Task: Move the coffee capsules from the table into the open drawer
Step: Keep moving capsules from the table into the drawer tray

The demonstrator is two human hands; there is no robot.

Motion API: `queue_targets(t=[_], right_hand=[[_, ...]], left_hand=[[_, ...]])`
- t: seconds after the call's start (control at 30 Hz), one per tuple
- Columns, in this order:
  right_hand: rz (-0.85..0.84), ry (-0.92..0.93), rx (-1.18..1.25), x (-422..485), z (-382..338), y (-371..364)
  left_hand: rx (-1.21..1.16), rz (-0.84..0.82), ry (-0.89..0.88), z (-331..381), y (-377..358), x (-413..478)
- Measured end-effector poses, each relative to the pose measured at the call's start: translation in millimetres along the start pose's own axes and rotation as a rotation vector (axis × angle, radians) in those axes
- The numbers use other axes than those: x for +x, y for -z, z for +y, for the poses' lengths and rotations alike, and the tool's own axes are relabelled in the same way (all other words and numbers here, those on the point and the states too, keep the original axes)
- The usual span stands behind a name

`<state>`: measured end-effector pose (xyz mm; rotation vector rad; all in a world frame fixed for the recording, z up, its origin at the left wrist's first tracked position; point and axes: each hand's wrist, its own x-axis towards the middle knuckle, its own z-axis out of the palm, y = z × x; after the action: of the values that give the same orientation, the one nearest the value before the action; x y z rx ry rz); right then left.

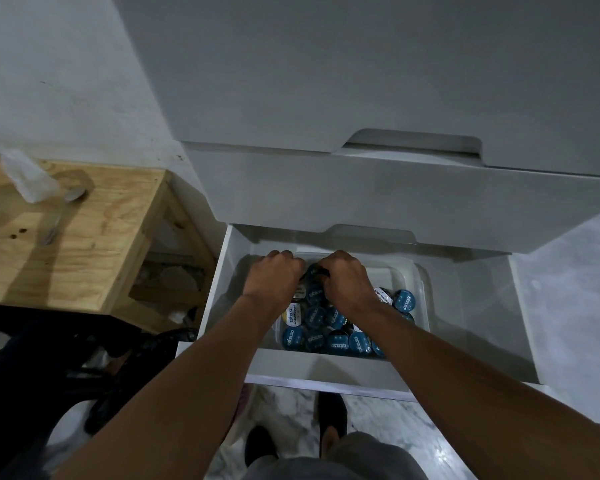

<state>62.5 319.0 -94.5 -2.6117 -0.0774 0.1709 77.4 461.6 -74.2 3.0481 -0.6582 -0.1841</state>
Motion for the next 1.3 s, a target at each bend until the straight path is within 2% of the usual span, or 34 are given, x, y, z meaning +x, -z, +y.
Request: queue_targets(t=[0.47, 0.7, 1.03, 1.3], right_hand=[[-0.008, 0.081, -0.012, -7, 13, 17], [0.118, 0.008, -0.131, -44, 11, 49], [0.397, -0.087, -0.247, -152, -2, 120], [0.544, -0.205, -0.325, -242, 32, 172]], left_hand=[[-0.023, 0.054, 0.116, 2, 10, -7], [-0.002, 0.114, 0.159, 17, 37, -35], [-0.006, 0.426, -0.123, 76, 99, -91], [0.101, 0.609, -0.369, 160, 123, -101]])
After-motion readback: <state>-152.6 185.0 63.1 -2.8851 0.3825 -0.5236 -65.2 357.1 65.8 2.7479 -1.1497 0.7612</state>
